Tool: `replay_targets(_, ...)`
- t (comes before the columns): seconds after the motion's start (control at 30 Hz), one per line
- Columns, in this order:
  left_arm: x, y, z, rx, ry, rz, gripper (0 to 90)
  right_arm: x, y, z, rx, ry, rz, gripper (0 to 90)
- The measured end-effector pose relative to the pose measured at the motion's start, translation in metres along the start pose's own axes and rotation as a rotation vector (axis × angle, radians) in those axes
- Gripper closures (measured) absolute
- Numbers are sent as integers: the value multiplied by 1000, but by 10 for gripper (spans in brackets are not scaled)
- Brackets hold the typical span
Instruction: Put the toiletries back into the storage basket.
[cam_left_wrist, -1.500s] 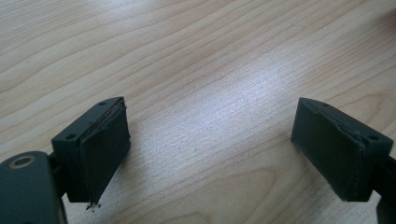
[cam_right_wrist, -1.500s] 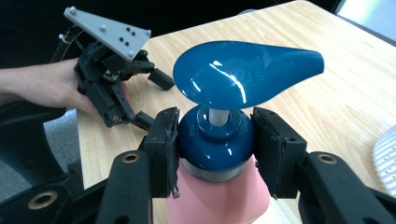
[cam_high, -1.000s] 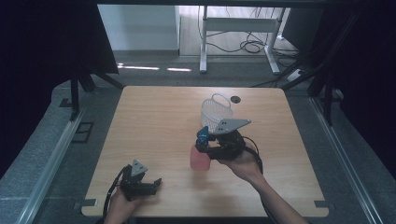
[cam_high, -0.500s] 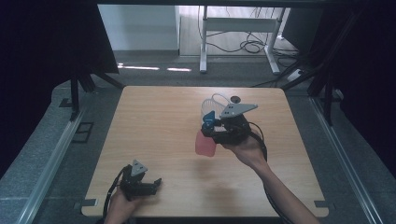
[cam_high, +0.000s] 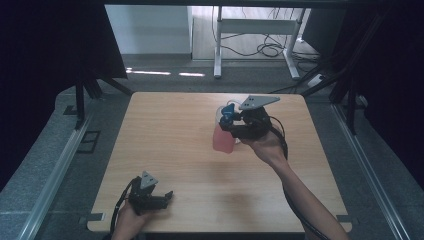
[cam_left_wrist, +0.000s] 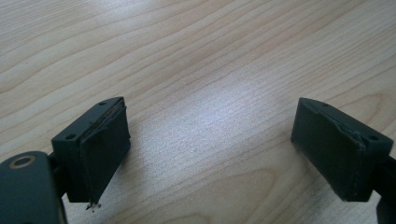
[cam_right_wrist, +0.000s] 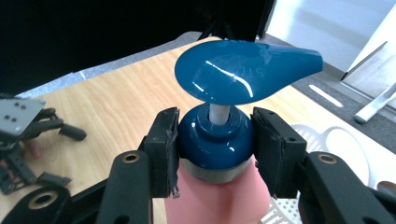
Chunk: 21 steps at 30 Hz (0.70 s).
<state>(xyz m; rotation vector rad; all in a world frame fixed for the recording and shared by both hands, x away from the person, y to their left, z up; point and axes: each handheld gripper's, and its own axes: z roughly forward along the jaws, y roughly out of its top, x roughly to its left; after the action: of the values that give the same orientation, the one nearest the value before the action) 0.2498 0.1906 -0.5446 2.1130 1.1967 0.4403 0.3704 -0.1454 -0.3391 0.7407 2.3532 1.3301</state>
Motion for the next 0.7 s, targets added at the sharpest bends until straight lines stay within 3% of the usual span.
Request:
replay_targets(0.4, 0, 0, 0, 0, 0, 1, 112, -17, 15, 5, -14, -45, -3, 526)
replay_targets(0.7, 0, 0, 0, 0, 0, 1, 112, -36, 23, 14, -22, -111, -3, 526)
